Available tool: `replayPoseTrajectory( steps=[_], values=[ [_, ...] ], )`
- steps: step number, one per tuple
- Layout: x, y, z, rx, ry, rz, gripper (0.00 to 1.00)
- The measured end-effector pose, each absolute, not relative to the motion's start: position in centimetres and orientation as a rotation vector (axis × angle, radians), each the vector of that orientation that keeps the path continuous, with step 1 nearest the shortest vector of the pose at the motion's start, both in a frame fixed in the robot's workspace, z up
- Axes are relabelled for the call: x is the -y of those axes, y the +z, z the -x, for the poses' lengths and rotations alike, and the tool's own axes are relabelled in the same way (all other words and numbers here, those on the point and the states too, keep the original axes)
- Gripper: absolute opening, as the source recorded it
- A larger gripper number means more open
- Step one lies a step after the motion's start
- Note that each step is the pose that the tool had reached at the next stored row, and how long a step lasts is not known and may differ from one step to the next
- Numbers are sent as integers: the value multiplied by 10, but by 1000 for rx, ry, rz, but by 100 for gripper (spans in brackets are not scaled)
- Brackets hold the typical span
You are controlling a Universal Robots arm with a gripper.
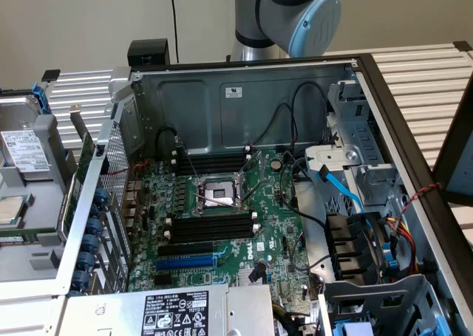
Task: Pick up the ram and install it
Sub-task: 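Pick up the ram and move it above insertion slot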
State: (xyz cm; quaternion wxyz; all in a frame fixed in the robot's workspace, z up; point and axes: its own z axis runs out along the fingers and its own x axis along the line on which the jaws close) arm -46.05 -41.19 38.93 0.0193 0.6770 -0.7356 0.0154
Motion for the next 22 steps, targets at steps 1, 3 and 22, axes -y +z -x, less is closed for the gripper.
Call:
replayPoseTrajectory(
  steps=[1, 3, 22],
  values=[
    [412, 389, 460, 2283, 48, -2101, 12],
    [412, 390, 460, 2284, 50, -2102, 12],
    [412, 389, 444, 2287, 52, -2101, 12]
  ],
)
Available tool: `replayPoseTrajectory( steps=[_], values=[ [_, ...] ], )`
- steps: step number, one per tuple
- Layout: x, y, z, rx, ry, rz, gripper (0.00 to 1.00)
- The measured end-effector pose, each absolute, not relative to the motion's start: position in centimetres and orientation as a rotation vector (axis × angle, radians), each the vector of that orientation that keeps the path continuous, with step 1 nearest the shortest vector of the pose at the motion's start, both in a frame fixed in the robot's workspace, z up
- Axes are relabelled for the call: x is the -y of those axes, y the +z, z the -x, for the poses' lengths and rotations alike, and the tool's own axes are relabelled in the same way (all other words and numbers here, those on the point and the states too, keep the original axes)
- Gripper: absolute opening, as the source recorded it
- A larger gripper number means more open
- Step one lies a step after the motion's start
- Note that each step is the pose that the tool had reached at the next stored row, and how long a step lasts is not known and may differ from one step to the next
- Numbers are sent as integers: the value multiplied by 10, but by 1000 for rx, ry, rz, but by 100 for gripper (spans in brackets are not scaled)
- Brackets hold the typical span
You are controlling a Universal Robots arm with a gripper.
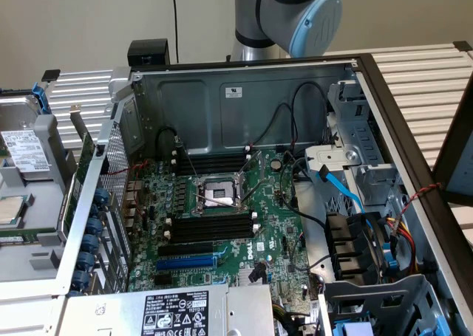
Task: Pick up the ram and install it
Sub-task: 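Pick up the ram and move it above insertion slot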
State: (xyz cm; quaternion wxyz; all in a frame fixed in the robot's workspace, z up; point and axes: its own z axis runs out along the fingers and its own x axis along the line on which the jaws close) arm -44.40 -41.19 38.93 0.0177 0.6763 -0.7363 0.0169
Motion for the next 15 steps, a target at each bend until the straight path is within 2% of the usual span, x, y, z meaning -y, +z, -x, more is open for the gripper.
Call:
replayPoseTrajectory(
  steps=[15],
  values=[
    [412, 394, 430, 2288, 54, -2099, 12]
  ],
)
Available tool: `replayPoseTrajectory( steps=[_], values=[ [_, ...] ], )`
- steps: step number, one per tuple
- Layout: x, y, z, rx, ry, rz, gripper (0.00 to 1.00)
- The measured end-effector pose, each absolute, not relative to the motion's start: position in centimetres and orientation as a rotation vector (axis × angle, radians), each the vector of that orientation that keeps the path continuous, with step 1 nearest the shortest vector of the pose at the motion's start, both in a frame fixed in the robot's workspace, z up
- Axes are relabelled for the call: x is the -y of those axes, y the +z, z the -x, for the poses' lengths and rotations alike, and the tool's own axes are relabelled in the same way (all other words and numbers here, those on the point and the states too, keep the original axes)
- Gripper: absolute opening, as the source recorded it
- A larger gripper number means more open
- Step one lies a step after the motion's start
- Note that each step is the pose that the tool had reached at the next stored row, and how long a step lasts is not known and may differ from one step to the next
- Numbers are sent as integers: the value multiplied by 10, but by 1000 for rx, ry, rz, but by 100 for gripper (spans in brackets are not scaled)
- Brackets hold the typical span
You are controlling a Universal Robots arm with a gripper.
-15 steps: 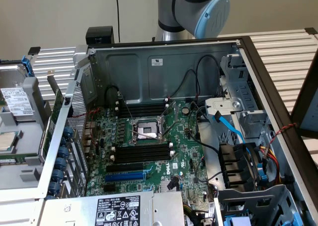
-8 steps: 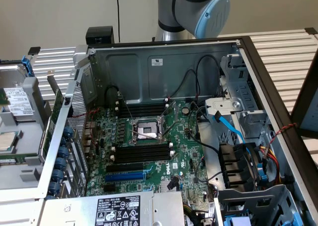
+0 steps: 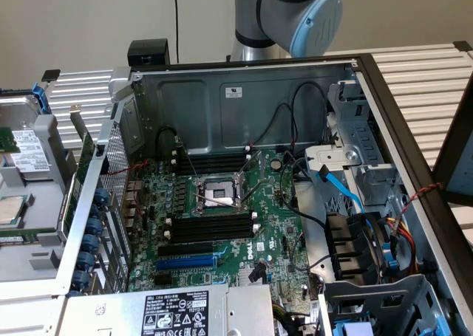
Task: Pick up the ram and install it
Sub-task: 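Pick up the ram and move it above insertion slot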
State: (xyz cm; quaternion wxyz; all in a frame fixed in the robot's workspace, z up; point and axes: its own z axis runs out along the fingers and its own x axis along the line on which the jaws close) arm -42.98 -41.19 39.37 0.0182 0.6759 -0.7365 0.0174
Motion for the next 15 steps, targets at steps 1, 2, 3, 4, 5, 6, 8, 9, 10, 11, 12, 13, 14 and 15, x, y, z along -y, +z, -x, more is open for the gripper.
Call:
replayPoseTrajectory(
  steps=[1, 2, 3, 4, 5, 6, 8, 9, 10, 11, 12, 13, 14, 15],
  values=[
    [412, 394, 428, 2288, 54, -2099, 12],
    [412, 394, 426, 2288, 54, -2099, 12],
    [412, 394, 425, 2288, 54, -2099, 12],
    [412, 394, 423, 2288, 54, -2099, 12],
    [412, 394, 419, 2288, 54, -2099, 12],
    [412, 394, 417, 2288, 54, -2098, 12],
    [412, 394, 413, 2288, 55, -2098, 12],
    [412, 394, 411, 2288, 55, -2098, 12],
    [412, 394, 409, 2289, 55, -2098, 12],
    [412, 394, 407, 2289, 55, -2097, 12],
    [412, 394, 404, 2289, 55, -2097, 12],
    [412, 394, 402, 2289, 55, -2097, 12],
    [412, 394, 400, 2289, 55, -2097, 12],
    [412, 394, 397, 2289, 55, -2097, 12]
  ],
)
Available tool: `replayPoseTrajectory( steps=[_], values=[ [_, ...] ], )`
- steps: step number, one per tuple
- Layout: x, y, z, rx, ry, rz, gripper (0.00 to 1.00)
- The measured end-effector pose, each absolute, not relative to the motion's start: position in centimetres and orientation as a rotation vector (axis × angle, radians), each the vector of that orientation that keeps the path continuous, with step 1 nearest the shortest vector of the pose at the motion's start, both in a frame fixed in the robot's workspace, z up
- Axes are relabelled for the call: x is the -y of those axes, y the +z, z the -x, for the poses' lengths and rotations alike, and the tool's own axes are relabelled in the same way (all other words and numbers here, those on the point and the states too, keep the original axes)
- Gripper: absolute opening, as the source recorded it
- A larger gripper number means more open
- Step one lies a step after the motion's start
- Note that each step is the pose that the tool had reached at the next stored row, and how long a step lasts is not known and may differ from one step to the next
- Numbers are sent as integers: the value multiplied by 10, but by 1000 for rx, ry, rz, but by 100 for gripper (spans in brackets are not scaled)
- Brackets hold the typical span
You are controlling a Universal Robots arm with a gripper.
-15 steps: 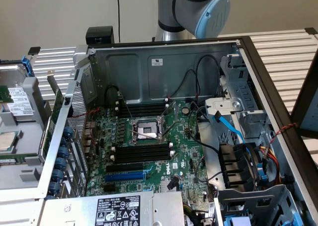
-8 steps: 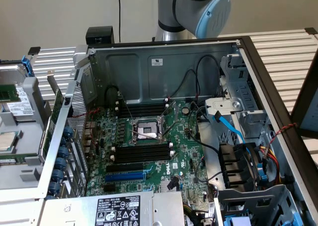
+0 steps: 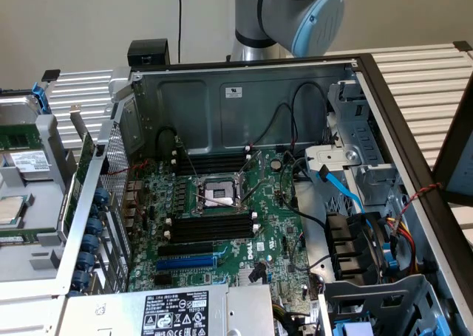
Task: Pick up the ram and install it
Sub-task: 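Pick up the ram and move it above insertion slot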
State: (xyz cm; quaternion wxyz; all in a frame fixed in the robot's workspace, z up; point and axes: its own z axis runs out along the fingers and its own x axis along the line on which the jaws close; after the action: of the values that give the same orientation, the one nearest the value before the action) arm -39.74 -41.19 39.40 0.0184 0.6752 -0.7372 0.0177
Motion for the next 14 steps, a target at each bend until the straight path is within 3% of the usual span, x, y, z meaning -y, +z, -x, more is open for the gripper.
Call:
replayPoseTrajectory(
  steps=[14],
  values=[
    [412, 394, 367, 2291, 56, -2094, 12]
  ],
)
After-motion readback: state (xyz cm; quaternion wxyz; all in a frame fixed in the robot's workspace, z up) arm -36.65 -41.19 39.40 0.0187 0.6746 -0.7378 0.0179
